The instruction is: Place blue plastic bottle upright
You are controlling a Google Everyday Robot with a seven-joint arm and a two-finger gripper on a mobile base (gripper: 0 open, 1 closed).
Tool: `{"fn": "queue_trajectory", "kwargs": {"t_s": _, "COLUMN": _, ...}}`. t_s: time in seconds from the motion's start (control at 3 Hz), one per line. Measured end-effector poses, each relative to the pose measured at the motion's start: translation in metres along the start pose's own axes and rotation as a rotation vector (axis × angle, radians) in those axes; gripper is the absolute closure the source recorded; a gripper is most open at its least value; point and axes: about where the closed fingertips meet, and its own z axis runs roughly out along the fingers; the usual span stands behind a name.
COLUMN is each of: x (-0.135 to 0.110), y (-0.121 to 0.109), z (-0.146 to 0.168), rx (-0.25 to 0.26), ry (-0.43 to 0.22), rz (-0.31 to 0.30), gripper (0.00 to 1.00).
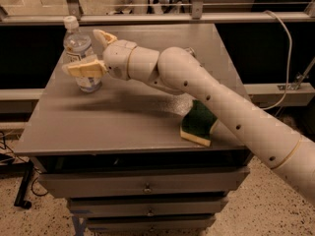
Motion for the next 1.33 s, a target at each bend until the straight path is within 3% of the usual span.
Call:
{"fn": "queue_trajectory", "kwargs": {"t_s": 0.33, "x": -0.007, "y": 0.000, "z": -0.014, "rx": 0.007, "ry": 0.038, "rz": -0.008, "gripper": 0.00}}
{"fn": "queue_trajectory", "kwargs": {"t_s": 0.67, "x": -0.031, "y": -0.019, "z": -0.050, "rx": 0.025, "ry": 0.111, "rz": -0.014, "gripper": 0.00}}
{"fn": "queue_trajectory", "kwargs": {"t_s": 1.33, "x": -0.096, "y": -0.064, "z": -0.184, "rx": 0.063, "ry": 0.216, "rz": 0.000, "gripper": 0.00}}
